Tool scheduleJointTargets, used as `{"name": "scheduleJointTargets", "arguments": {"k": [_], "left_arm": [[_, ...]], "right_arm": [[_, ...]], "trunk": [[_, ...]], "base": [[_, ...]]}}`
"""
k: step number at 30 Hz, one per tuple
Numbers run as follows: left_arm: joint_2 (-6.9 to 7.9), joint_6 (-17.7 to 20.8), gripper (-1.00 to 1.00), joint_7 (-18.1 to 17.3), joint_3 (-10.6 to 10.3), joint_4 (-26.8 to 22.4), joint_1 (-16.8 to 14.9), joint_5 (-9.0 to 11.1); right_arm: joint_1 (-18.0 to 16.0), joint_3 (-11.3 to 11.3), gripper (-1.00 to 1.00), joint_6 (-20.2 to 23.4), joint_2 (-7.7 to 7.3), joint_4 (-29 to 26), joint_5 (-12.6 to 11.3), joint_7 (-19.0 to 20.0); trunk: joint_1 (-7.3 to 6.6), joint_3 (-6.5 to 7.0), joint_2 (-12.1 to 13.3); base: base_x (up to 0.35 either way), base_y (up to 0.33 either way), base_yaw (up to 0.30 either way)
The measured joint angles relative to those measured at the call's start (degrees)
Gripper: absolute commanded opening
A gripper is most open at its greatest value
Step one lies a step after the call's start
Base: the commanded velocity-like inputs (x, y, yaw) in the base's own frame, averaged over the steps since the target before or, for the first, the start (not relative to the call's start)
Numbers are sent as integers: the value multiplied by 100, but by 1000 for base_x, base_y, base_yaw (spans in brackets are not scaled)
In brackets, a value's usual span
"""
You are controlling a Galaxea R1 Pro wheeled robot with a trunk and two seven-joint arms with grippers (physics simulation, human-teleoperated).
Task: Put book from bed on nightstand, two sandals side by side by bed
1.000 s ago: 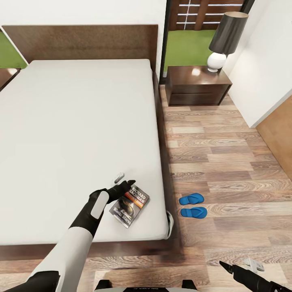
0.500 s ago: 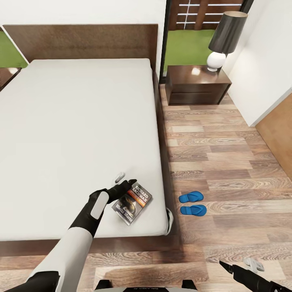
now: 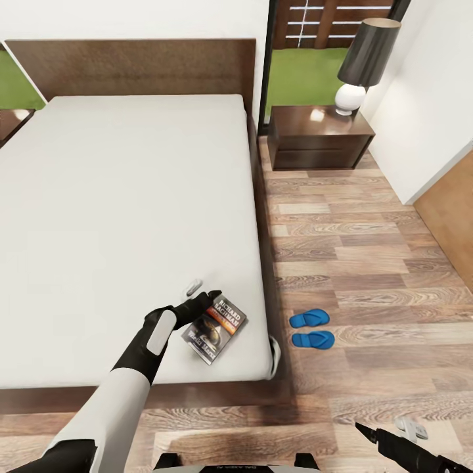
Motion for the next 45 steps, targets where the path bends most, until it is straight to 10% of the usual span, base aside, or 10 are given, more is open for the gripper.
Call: {"name": "scheduleJointTargets", "arguments": {"k": [45], "left_arm": [[0, 0, 100, 0, 2, 0, 0, -1]], "right_arm": [[0, -3, 100, -8, 6, -18, 0, 26]], "trunk": [[-2, 0, 0]], "base": [[-33, -2, 0]]}}
